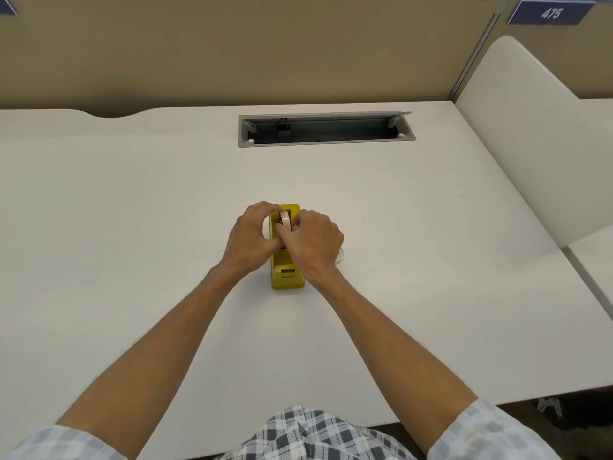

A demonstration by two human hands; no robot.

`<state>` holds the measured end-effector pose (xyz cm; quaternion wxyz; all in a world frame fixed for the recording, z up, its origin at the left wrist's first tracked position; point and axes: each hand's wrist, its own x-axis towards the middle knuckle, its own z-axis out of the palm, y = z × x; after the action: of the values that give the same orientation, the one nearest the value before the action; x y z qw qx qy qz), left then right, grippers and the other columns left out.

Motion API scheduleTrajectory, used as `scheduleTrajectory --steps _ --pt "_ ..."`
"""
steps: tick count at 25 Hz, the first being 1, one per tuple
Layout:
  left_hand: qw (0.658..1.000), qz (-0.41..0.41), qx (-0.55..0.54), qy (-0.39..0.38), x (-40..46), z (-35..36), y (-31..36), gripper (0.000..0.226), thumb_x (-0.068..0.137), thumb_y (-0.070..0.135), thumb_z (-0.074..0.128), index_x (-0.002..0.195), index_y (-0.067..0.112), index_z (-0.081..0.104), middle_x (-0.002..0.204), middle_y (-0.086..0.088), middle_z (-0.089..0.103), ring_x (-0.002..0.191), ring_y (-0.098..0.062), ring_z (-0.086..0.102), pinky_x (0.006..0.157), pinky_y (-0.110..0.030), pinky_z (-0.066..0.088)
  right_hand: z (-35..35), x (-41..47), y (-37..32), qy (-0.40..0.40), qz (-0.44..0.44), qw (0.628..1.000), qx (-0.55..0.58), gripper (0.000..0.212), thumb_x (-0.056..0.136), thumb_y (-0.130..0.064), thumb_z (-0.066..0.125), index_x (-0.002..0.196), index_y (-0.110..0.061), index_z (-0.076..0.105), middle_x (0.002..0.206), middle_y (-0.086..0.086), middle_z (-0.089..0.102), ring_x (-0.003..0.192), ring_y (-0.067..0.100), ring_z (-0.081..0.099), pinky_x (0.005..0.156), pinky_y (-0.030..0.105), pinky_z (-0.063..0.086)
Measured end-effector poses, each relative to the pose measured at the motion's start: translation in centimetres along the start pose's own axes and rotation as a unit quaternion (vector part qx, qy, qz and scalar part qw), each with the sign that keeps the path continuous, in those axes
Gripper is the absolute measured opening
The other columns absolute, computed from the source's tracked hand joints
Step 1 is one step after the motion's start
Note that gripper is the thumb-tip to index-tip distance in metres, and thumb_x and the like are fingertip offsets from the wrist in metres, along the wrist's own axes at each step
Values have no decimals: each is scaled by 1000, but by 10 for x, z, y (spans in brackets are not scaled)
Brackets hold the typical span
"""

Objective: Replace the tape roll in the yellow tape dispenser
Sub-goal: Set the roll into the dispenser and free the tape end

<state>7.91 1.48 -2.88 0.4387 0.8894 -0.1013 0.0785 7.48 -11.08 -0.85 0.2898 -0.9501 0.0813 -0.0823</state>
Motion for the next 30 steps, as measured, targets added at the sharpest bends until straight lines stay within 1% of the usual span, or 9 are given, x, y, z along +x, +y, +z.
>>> scheduleTrajectory --steps 4,7,11,13,15,18,21,25,30 --pt "1000 -16 4 -10 0 0 -1 45 66 35 63 109 26 65 115 5 62 108 -14 56 88 -36 50 -1 3 -2 -26 10 999 -21 21 75 -37 62 69 -18 66 62 -4 58 60 24 59 52 27 30" --pt "999 -7 31 -13 -1 2 -3 42 68 28 70 110 26 66 122 2 57 112 -17 55 92 -36 47 -2 3 0 -33 3 999 -22 23 79 -41 62 75 -19 67 69 -2 64 66 26 62 56 28 34" --pt "999 5 36 -13 -3 0 -2 42 70 17 73 110 24 67 115 12 54 120 -15 50 95 -41 47 -5 1 7 -47 -13 999 10 27 77 -45 65 86 -20 66 84 -3 69 75 23 63 62 31 42" --pt "999 13 42 -16 -4 0 -2 42 70 16 72 111 22 67 114 12 59 126 -15 45 98 -44 44 -8 -4 12 -50 -38 997 38 28 77 -43 67 95 -21 65 92 -5 67 78 21 63 65 32 45" --pt "998 26 57 -25 -5 -1 -1 42 72 22 69 113 21 68 120 9 64 130 -17 42 101 -46 41 -11 -9 17 -56 -93 993 53 27 83 -39 64 106 -25 65 99 -6 65 82 19 64 68 33 50" --pt "994 41 99 -35 -4 -1 0 41 76 35 65 114 21 67 130 7 61 134 -20 39 104 -48 36 -14 -14 24 -56 -150 986 55 25 94 -33 55 116 -27 66 108 -6 64 87 17 64 70 33 52" --pt "990 47 125 -36 -4 0 -2 38 81 37 69 115 21 66 135 5 57 136 -20 36 105 -47 32 -15 -15 28 -45 -165 984 51 23 97 -31 53 113 -24 69 110 -5 66 87 17 64 67 29 46" --pt "991 42 120 -36 -5 2 -4 38 83 37 69 118 21 65 136 7 56 138 -19 34 106 -46 31 -15 -16 30 -34 -181 982 43 20 96 -27 56 106 -21 73 108 -4 68 83 18 63 62 27 42" --pt "989 40 136 -43 -5 1 -4 39 85 37 67 120 21 63 139 9 54 140 -18 30 106 -46 30 -16 -22 32 -16 -216 976 13 17 96 -23 58 102 -19 73 104 -1 69 80 21 64 58 35 51"
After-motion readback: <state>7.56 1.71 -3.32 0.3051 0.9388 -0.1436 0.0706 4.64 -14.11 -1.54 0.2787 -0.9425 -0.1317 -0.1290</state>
